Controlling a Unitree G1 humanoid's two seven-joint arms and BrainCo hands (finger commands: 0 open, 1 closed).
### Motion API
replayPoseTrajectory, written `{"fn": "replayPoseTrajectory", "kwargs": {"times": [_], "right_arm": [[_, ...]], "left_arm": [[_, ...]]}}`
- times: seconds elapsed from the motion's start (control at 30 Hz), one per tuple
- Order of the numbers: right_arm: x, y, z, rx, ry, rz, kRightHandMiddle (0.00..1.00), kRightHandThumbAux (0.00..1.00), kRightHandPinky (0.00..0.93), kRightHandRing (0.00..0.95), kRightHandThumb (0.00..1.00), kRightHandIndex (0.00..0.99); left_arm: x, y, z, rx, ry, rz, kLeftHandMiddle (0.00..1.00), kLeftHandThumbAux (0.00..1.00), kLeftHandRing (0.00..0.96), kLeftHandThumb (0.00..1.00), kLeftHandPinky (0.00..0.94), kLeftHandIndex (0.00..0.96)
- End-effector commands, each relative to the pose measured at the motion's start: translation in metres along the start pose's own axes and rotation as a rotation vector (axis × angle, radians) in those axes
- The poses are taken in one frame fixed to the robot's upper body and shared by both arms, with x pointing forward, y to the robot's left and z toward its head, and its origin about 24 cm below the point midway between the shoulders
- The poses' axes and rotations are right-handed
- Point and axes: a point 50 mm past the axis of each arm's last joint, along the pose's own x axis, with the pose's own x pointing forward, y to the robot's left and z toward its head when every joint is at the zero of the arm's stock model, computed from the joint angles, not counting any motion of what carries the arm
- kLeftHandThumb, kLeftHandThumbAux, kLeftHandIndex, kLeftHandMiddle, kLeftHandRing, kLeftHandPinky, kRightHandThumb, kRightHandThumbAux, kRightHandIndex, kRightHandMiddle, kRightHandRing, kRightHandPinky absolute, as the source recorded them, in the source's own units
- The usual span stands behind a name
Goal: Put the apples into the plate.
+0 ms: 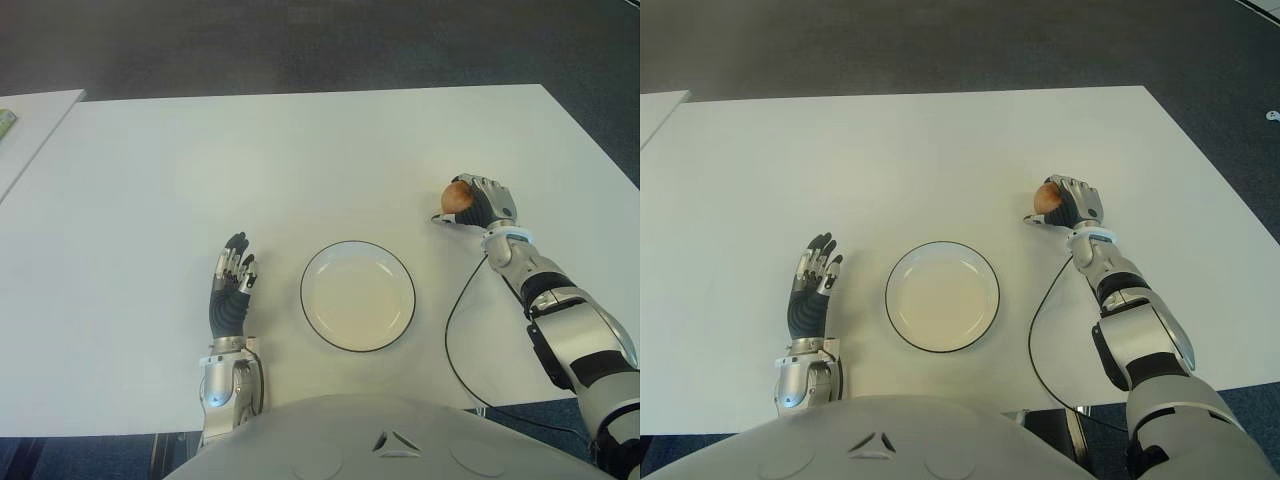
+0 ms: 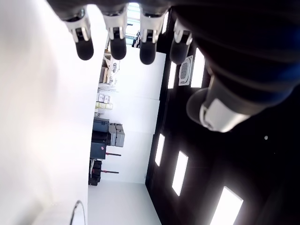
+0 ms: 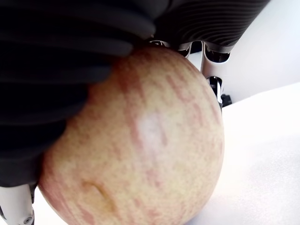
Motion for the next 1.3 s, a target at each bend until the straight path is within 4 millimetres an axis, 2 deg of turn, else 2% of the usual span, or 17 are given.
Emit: {"fn": "replayPoseTrajectory", "kwargs": {"times": [0.03, 0.53, 0.73, 1.3], "right_arm": [[-0.019, 0.032, -0.005, -0.023, 0.053, 0.149, 0.777, 0.718, 0.676, 0.774, 0.698, 0.441], [-0.014, 0.026, -0.004, -0.035, 0.053, 0.132, 0.774, 0.718, 0.672, 0.769, 0.699, 0.440], [0.006, -0.001, 0.005, -0.036, -0.004, 0.054, 0.780, 0.718, 0.693, 0.775, 0.701, 0.441], [0.019, -0.039, 0.013, -0.031, -0.144, -0.085, 0.791, 0.716, 0.732, 0.790, 0.702, 0.441]], "left_arm": [[-0.007, 0.002, -0.032, -0.035, 0.124, 0.054, 0.092, 0.616, 0.060, 0.126, 0.069, 0.121], [-0.008, 0.000, -0.029, -0.034, 0.122, 0.066, 0.089, 0.613, 0.054, 0.136, 0.059, 0.114], [-0.009, -0.001, -0.029, -0.038, 0.118, 0.068, 0.088, 0.597, 0.052, 0.139, 0.053, 0.117], [-0.009, -0.006, -0.027, -0.027, 0.099, 0.054, 0.088, 0.580, 0.066, 0.159, 0.096, 0.115]]}}
